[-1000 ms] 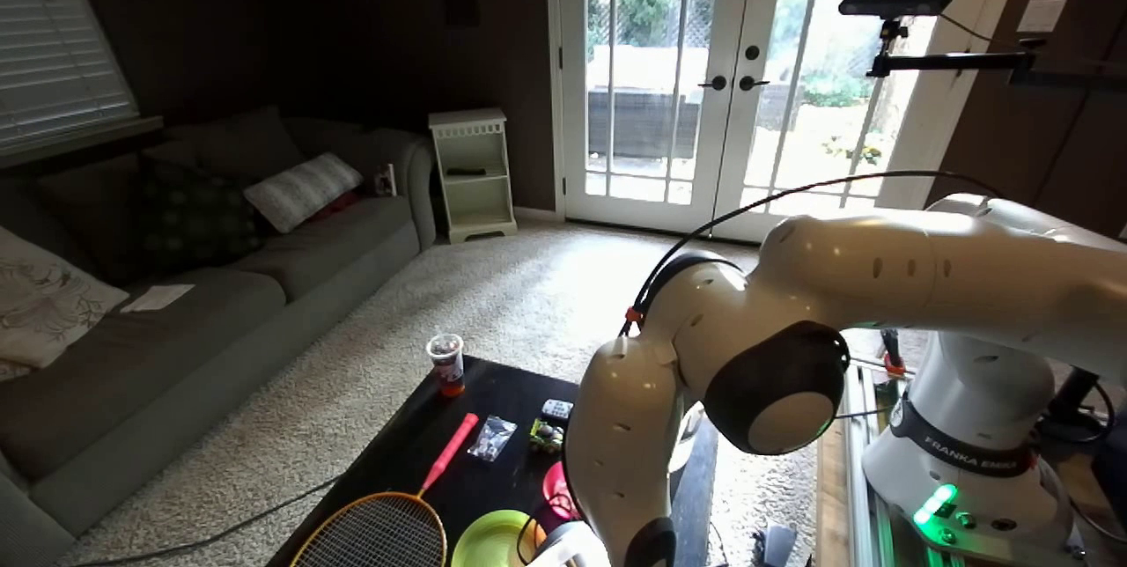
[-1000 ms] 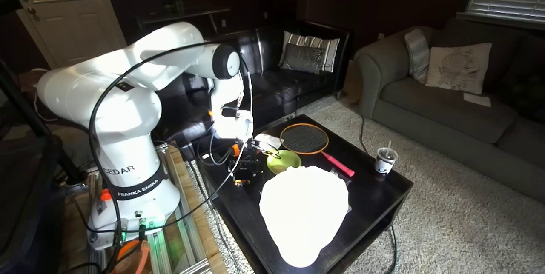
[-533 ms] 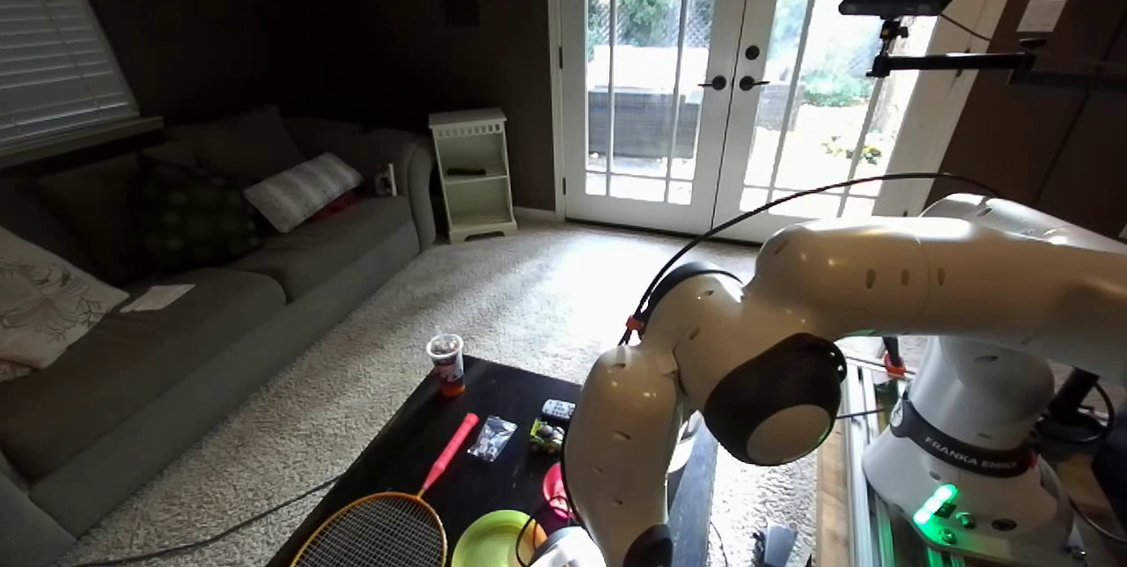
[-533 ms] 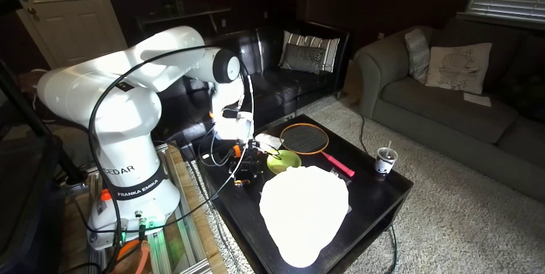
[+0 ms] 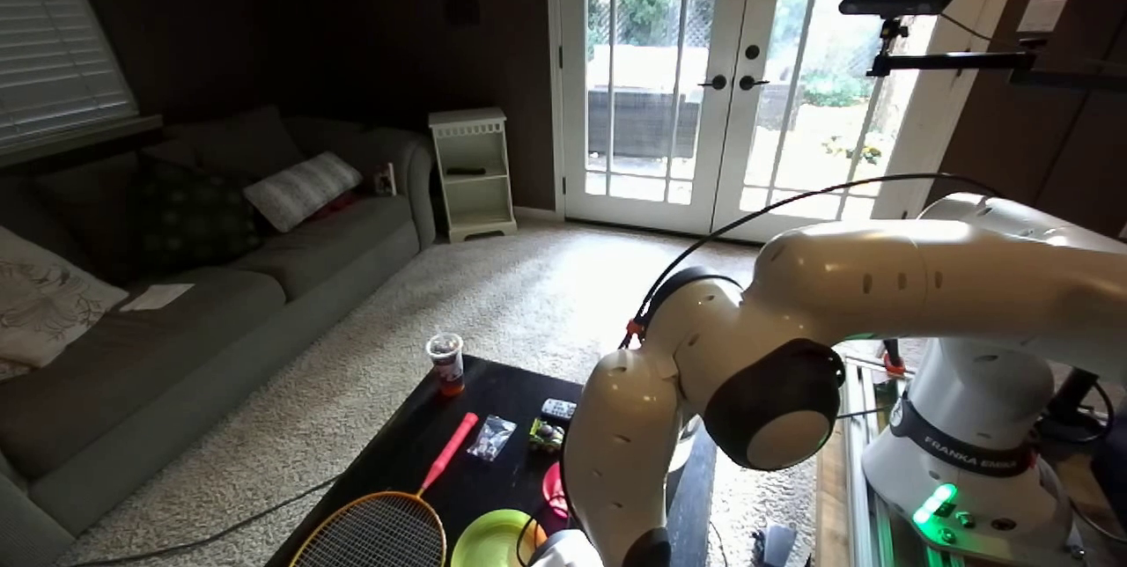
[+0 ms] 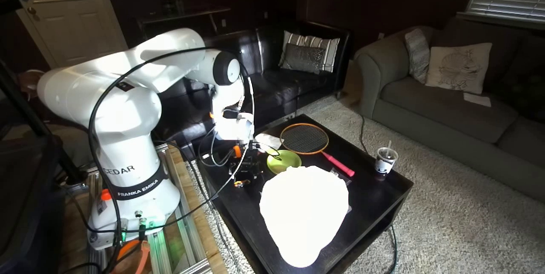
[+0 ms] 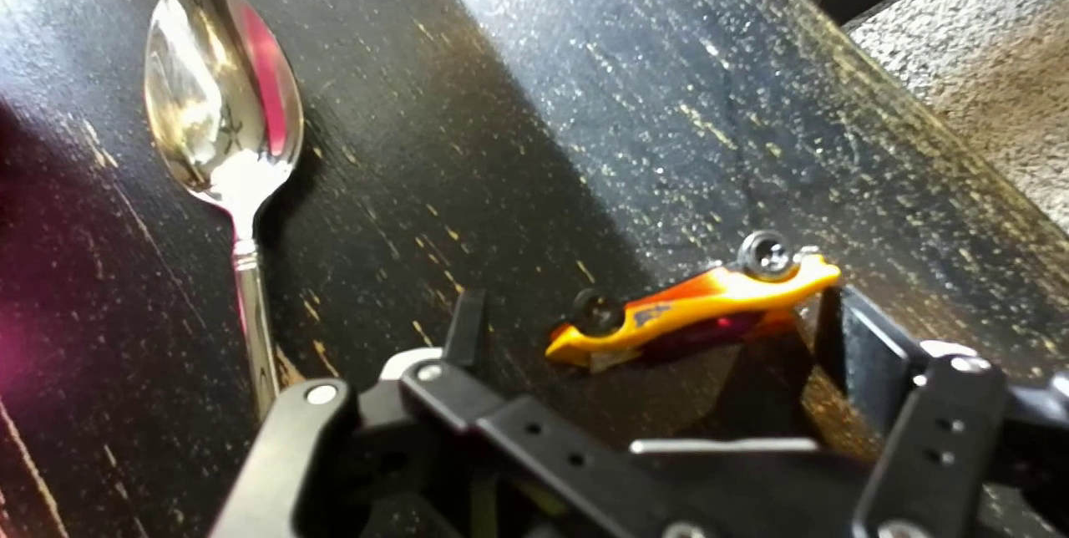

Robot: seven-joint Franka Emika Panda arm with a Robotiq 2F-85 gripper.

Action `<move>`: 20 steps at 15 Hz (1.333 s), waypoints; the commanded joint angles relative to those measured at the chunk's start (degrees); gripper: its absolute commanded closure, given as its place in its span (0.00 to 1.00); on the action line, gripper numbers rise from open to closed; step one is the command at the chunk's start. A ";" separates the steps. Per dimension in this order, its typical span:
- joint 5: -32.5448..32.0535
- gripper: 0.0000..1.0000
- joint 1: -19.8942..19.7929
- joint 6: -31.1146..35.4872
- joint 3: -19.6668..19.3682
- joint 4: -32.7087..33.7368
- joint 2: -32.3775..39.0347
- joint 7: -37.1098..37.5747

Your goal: Move the orange and black object to the left.

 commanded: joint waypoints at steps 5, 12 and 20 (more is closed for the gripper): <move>-2.66 0.00 0.70 -2.32 0.79 1.32 0.83 1.09; -5.08 0.00 2.69 -1.93 0.68 -0.02 -0.03 0.74; -8.47 0.00 4.45 -3.71 0.00 0.41 0.54 -0.07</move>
